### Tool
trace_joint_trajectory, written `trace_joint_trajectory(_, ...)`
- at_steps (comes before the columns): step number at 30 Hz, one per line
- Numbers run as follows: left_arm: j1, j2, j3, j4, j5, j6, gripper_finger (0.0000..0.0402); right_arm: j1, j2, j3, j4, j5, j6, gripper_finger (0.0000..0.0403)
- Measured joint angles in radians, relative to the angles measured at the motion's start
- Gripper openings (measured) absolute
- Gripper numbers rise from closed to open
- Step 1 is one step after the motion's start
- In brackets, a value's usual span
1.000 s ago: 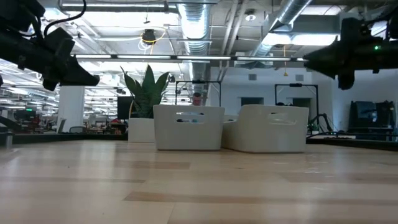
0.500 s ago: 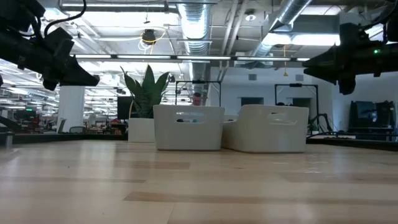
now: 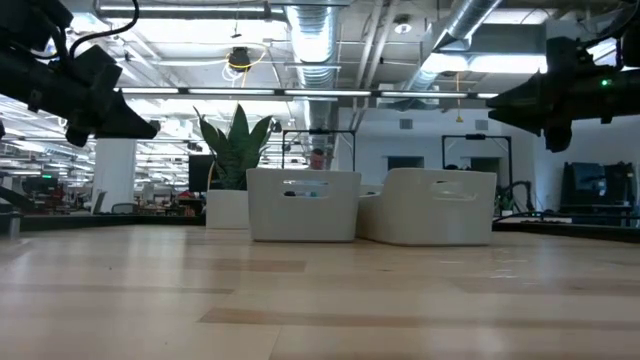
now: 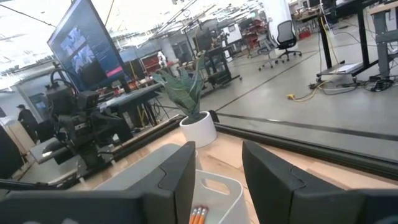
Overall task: Sort pens & pencils
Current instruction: Return to Home Position
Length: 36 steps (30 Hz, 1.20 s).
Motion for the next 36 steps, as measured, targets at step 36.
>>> trace_joint_trajectory(36,0.0,0.0,-0.002,-0.002,0.024,0.027,0.0029,0.0,0.0,0.0,0.0,0.0,0.0,0.0155)
